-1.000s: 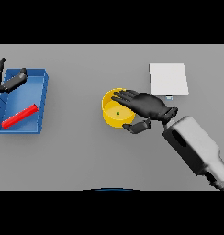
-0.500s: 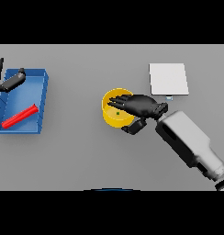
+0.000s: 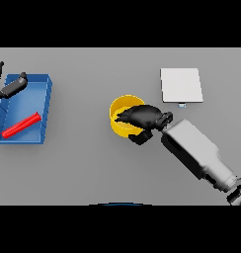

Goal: Pick up the red beaker and tilt it to pour out 1 green nut into yellow bowl. Pick up the yellow bowl and place it on the metallic measuring scale.

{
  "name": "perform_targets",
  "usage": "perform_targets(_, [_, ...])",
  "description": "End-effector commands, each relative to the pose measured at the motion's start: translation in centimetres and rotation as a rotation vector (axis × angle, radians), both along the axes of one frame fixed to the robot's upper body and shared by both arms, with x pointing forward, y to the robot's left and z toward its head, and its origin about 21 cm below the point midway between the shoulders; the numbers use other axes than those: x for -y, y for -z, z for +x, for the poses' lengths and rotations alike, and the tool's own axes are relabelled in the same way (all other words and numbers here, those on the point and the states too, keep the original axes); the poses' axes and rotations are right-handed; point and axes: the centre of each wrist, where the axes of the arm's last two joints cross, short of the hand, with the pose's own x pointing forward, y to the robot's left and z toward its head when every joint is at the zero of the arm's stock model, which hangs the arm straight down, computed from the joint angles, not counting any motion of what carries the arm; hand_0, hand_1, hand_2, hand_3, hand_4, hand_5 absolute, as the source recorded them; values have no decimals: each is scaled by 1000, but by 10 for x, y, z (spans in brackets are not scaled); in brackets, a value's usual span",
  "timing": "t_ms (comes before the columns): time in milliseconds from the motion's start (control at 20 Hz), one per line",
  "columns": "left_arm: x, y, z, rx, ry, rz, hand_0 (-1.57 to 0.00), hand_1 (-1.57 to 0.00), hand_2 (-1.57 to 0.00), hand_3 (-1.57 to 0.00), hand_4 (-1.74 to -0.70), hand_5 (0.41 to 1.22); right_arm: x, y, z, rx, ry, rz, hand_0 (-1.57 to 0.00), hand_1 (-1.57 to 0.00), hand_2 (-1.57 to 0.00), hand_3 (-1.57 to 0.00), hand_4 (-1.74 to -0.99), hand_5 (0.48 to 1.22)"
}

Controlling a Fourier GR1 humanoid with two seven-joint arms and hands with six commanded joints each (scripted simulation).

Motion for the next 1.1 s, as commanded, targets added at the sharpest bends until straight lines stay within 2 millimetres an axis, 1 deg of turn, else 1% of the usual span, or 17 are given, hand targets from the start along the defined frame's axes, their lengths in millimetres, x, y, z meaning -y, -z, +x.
perform_targets(0, [0, -2, 0, 7, 2, 1, 1, 1, 1, 1, -793, 722, 0, -2, 0, 2, -17, -1, -258, -236, -233, -249, -1387, 900])
perform_targets(50, [-2, -1, 0, 8, 0, -3, 1, 1, 1, 1, -793, 723, 1, 0, 0, -3, -22, 4, -508, -437, -388, -359, -1425, 964])
perform_targets(100, [-1, -2, -1, 9, 0, -3, 1, 1, 1, 1, -795, 725, 3, -2, 0, -13, -19, -3, -721, -664, -624, -472, -1488, 1016])
perform_targets(150, [-1, -1, -2, 11, 4, -2, 1, 1, 1, 1, -796, 726, 1, -2, -1, -33, -20, -16, -891, -846, -814, -594, -1534, 1057])
perform_targets(200, [-1, -3, -3, 15, -1, -7, 1, 1, 1, 1, -800, 727, 3, -4, 2, -52, -31, -21, -1027, -991, -965, -691, -1571, 1090])
perform_targets(250, [0, -6, 0, 14, -8, -1, 1, 1, 1, 1, -799, 728, 4, -6, 2, -65, -34, -28, -1136, -1107, -1086, -867, -1604, 1116])
perform_targets(350, [-2, -2, -4, 9, -2, 3, 1, 1, 1, 1, -799, 727, 5, -5, 4, -77, -36, -25, -1292, -1274, -1261, -1019, -1649, 1154])
perform_targets(450, [2, -5, -2, 14, 7, -13, 1, 1, 1, 1, -802, 725, 6, -8, 0, -74, -28, -23, -1393, -1381, -1314, -1142, -1682, 1178])
perform_targets(500, [3, -3, -4, 11, 3, -14, 1, 1, 1, 1, -802, 726, 6, -8, -2, -69, -28, -23, -1428, -1419, -1355, -1155, -1694, 1187])
perform_targets(600, [0, -8, -3, 16, -4, -9, 1, 1, 1, 1, -806, 724, 6, -11, -3, -65, -18, -26, -1480, -1474, -1424, -1176, -1711, 1199])
perform_targets(700, [0, -5, -5, 15, 5, 0, 1, 1, 1, 1, -803, 725, 11, -20, 1, -53, -14, -23, -1513, -1509, -1453, -1192, -1722, 1207])
perform_targets(800, [4, -3, -7, 19, 3, -3, 1, 1, 1, 1, -801, 724, 13, -29, -1, -50, -19, 3, -1534, -1531, -1490, -1192, -1729, 1212])
perform_targets(850, [2, -6, -6, 16, -4, 0, 1, 1, 1, 1, -801, 723, 15, -39, -2, -48, -25, 11, -1541, -1539, -1470, -1268, -1731, 1214])
perform_targets(900, [3, -4, -4, 11, -3, 0, 1, 1, 1, 1, -799, 723, 17, -46, -1, -38, -27, 17, -1547, -1545, -1490, -1329, -1732, 1215])
perform_targets(950, [2, -4, -5, 18, 4, 4, 1, 1, 1, 1, -798, 721, 18, -58, -2, -16, -27, 7, -1552, -1551, -1506, -1377, -1731, 1216])
perform_targets(1000, [1, -9, -4, 20, -3, 6, 1, 1, 1, 1, -797, 719, 18, -67, 0, 4, -27, 0, -1556, -1555, -1519, -1357, -1730, 1217])
perform_targets(1050, [1, -6, -5, 17, 1, -2, 1, 1, 1, 1, -798, 719, 22, -75, -3, 21, -10, 1, -1559, -1558, -1529, -1348, -1728, 1218])
